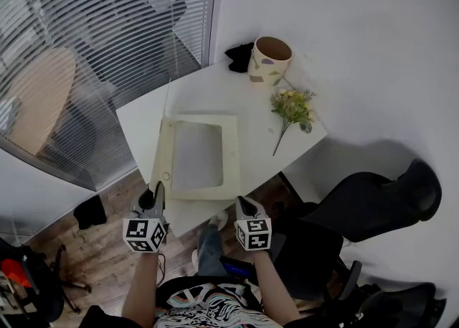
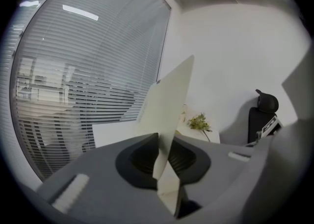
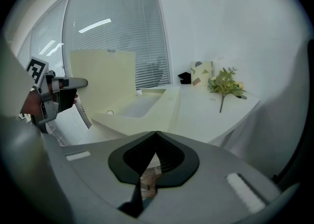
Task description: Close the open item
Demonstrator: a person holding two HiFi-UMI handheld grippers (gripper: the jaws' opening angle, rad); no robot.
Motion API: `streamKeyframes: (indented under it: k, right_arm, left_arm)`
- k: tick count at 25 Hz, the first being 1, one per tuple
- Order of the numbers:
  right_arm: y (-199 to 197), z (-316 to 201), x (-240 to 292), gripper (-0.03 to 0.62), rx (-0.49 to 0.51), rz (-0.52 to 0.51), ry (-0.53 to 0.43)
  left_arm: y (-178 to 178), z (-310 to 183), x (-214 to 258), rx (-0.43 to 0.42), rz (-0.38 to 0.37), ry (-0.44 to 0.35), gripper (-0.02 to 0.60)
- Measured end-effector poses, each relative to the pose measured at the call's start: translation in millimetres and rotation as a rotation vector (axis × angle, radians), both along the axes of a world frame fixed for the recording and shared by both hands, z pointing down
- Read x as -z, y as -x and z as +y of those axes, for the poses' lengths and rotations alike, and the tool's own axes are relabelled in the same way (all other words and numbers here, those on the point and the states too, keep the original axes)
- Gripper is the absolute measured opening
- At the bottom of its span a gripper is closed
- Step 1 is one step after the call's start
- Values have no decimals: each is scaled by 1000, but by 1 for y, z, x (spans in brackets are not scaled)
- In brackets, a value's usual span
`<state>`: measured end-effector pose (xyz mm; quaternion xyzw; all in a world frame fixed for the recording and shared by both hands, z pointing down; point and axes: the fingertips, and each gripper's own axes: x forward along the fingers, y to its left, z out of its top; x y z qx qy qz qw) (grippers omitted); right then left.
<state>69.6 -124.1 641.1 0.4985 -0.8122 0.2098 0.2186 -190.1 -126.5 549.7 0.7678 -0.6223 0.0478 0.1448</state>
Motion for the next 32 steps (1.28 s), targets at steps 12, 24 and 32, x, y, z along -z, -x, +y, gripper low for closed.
streamKeyframes:
  k: [12, 24, 32]
  right_arm:
    - [1, 0, 1, 1, 6, -2, -1]
    - [3, 0, 1, 0, 13, -4, 0]
    - [2, 0, 2, 0, 7, -5, -4]
  left_arm:
    - [-19, -3, 0, -62, -74, -2, 92]
    - [-40, -5, -3, -138, -165, -2, 97]
    - [-52, -5, -7, -186, -196, 4, 101]
